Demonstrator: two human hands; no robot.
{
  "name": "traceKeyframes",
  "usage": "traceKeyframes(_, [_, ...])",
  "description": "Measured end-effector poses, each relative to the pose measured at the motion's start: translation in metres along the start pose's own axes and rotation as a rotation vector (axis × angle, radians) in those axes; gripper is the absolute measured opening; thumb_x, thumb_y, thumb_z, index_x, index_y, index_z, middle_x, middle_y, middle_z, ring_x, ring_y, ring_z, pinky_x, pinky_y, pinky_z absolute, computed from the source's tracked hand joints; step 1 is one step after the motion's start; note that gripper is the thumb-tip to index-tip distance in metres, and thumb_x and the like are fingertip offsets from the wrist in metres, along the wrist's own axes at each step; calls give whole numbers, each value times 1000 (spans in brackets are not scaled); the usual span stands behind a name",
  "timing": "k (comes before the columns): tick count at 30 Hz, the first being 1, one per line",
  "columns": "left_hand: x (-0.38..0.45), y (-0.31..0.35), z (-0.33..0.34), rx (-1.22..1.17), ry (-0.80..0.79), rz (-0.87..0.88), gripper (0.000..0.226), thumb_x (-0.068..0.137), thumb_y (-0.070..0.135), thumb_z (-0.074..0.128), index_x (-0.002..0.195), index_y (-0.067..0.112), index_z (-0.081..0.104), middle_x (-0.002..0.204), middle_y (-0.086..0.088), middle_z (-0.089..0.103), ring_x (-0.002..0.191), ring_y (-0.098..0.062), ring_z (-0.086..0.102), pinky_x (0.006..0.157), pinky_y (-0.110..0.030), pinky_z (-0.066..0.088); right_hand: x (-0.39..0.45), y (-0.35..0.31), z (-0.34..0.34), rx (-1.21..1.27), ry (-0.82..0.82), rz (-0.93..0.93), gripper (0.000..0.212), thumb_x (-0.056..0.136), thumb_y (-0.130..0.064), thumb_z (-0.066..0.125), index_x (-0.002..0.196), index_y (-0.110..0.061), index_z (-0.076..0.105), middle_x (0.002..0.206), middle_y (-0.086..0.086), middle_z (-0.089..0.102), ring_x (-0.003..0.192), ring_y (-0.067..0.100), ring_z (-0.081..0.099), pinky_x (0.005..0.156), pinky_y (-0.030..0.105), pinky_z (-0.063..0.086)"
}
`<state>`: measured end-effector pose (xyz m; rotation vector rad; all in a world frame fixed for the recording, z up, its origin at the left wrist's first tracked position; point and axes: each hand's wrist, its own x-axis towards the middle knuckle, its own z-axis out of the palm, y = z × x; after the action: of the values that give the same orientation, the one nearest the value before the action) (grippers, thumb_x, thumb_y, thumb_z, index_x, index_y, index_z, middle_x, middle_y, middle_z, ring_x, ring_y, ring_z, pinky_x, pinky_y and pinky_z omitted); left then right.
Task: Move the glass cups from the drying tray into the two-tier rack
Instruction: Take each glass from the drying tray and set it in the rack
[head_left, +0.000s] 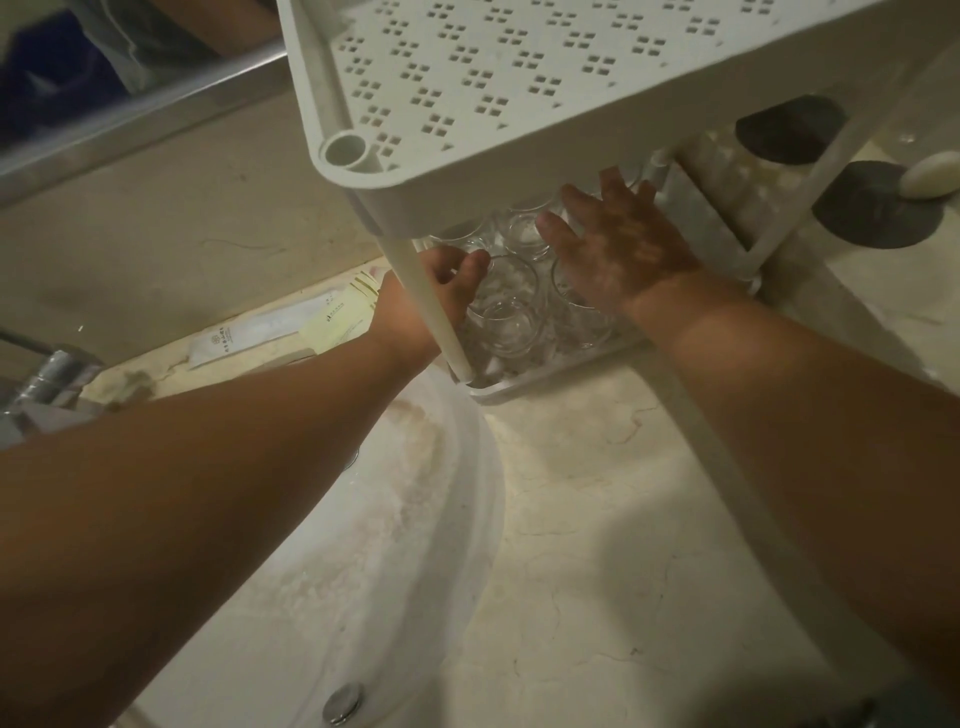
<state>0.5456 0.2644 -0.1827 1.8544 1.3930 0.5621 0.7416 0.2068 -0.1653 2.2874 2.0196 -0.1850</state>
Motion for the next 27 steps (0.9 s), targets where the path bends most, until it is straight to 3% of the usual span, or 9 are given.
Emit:
traceKeyframes(3, [0,0,0,-9,3,3,46,81,65,50,81,25,73,76,-2,72,78,-24,71,83,-46,57,0,-3,-1,277,11,129,88,82,-80,-1,148,-32,30,159,13,16,145,46,11,115,59,22])
traceKeyframes(6, [-1,0,0,-6,6,-2,48,81,64,50,84,22,74,77,-4,73,79,-25,71,83,-46,57,-2,-5,1,441,79,193,66,93,-68,30,146,-29,33,159,11,16,147,43,9,116,56,24])
traceKeyframes(10, [-1,0,0,-20,7,-8,46,82,64,50,83,24,74,77,-4,73,79,-24,71,83,-46,57,-2,-3,-2,637,140,179,67,94,-60,45,143,-16,37,158,10,23,148,38,14,119,49,19])
traceKeyframes(13, [-1,-1,1,-24,7,-14,39,81,64,51,78,32,72,76,2,72,78,-21,71,84,-45,57,-3,-1,-6,665,157,165,53,96,-51,49,130,-11,50,148,11,34,141,34,29,115,47,28])
traceKeyframes(18, [-2,1,0,-36,4,-20,40,82,63,51,81,30,73,76,2,72,79,-21,70,84,-45,57,1,2,-6,763,94,174,34,90,-59,55,92,-25,57,156,9,22,146,33,22,117,48,25])
traceKeyframes(22, [-2,3,-1,-36,-8,-28,44,80,65,51,81,28,74,78,0,73,80,-23,70,85,-45,57,0,3,1,822,168,242,30,90,-61,51,100,-33,57,156,8,24,145,29,26,117,44,26])
traceKeyframes(27, [-5,8,-3,-25,-11,-32,47,80,62,52,83,20,75,78,-5,73,79,-26,71,83,-47,57,-19,-10,-1,664,428,360,43,88,-62,42,109,-29,62,150,5,38,140,26,33,113,39,33])
